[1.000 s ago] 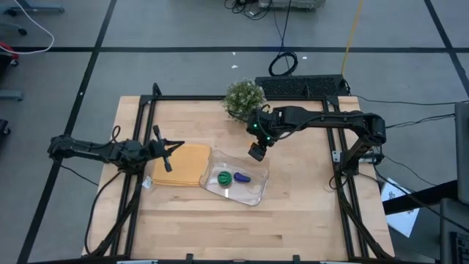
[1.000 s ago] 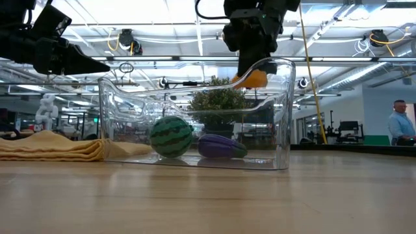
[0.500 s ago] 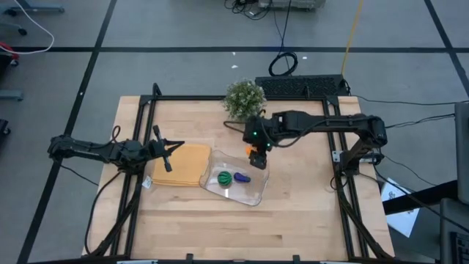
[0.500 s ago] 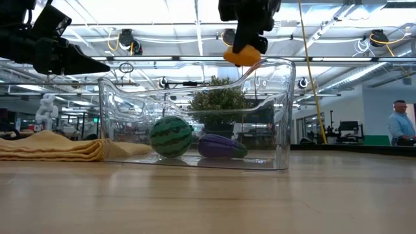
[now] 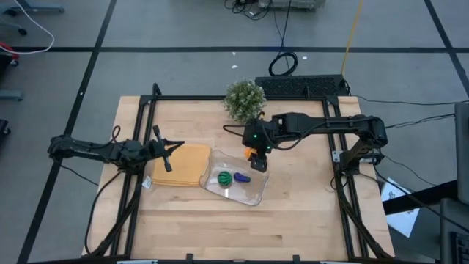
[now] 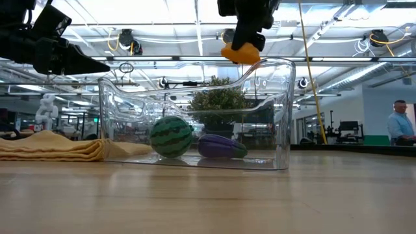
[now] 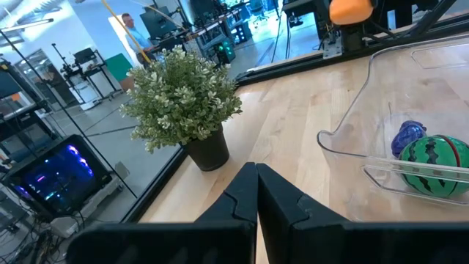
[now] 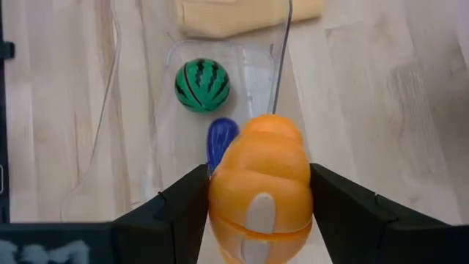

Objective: Pick and placing Produce into tupperware
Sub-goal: Put the bread into the transparent bin

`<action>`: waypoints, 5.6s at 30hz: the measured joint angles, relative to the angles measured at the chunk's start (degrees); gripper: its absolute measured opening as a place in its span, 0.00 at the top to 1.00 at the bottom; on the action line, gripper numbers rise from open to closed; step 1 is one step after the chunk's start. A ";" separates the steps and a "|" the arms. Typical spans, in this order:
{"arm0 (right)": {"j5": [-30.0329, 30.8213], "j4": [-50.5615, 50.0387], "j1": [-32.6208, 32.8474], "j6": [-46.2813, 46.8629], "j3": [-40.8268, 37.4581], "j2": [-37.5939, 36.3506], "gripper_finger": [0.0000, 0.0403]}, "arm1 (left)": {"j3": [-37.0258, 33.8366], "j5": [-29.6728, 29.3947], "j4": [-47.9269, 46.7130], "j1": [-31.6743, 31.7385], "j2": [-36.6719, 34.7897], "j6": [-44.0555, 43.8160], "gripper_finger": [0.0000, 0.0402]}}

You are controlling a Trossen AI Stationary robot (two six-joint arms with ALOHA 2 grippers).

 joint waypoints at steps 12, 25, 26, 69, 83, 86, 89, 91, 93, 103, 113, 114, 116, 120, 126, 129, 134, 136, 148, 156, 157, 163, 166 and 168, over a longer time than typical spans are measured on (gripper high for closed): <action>-3.83 -0.43 -0.02 7.00 0.02 0.00 0.48 | 0.00 0.00 -0.01 -0.01 -0.02 0.00 0.99; -5.07 -2.72 -0.02 6.93 9.06 0.00 0.48 | 0.00 0.02 0.00 0.00 -0.02 0.00 0.99; -5.14 -3.68 -0.02 7.18 9.64 0.00 0.48 | 0.00 0.01 0.00 -0.02 -0.01 0.01 0.99; -9.31 -7.56 4.51 8.83 10.58 3.61 0.48 | 0.00 0.07 0.35 0.00 -0.02 -0.04 0.99; -6.16 -7.14 5.62 7.14 10.60 7.78 0.48 | 0.00 0.09 0.33 -0.01 -0.01 -0.02 0.99; -6.29 -7.28 5.64 7.76 10.57 8.98 0.48 | 0.00 0.09 0.31 0.00 -0.01 -0.02 0.99; -6.30 -6.78 5.64 8.91 10.54 9.61 0.48 | 0.00 0.09 0.31 -0.01 -0.01 -0.02 0.99; -6.16 -6.12 5.64 10.67 10.54 9.75 0.48 | 0.00 0.09 0.31 -0.01 -0.01 0.00 0.99; -5.39 -4.30 5.79 12.91 10.54 10.15 0.48 | 0.00 0.09 0.30 0.00 -0.01 -0.01 0.99; -4.54 -1.17 6.90 19.03 10.51 13.83 0.48 | 0.00 0.10 0.26 -0.01 0.00 -0.13 0.99; -4.77 -0.02 7.10 21.07 10.51 18.02 0.48 | 0.00 0.11 0.21 0.00 -0.02 -0.26 0.99; -4.79 0.35 7.13 21.05 10.51 18.04 0.48 | 0.00 0.12 0.03 0.00 -0.01 -0.26 0.99; -4.77 0.78 7.30 21.31 10.51 18.10 0.48 | 0.00 0.13 -0.07 -0.01 -0.01 -0.26 0.99; -4.81 2.63 7.82 20.76 10.54 18.08 0.48 | 0.00 0.13 -0.07 -0.01 -0.02 -0.26 0.99; -3.61 2.94 8.88 19.52 10.53 18.08 0.48 | 0.00 0.15 -0.07 0.00 -0.01 -0.26 0.99; -3.22 4.63 9.18 20.59 9.44 18.03 0.48 | 0.00 0.15 -0.07 -0.02 0.00 -0.26 0.99; -3.10 7.02 9.66 22.45 6.73 18.03 0.48 | 0.00 0.15 -0.07 -0.01 -0.01 -0.24 0.99; -3.08 7.38 9.79 22.98 5.73 18.08 0.48 | 0.00 0.15 -0.06 -0.01 -0.02 -0.24 0.99; 1.43 9.37 11.42 21.42 4.61 18.46 0.48 | 0.00 0.17 -0.04 -0.02 0.00 -0.24 0.99; 1.18 9.05 11.98 20.82 4.59 21.34 0.48 | 0.00 0.17 -0.02 0.00 -0.02 -0.22 0.99; 1.20 9.20 11.96 20.83 4.59 21.67 0.48 | 0.00 0.17 -0.04 -0.02 -0.02 -0.24 0.99; 0.99 9.32 12.02 20.83 4.59 21.66 0.48 | 0.00 0.17 -0.04 0.00 -0.02 -0.23 0.99; 1.10 9.26 12.00 20.83 4.59 21.73 0.48 | 0.00 0.17 -0.04 -0.02 -0.02 -0.22 0.99; 1.12 9.30 12.00 20.83 4.59 21.68 0.48 | 0.00 0.17 -0.04 0.00 -0.02 -0.22 0.99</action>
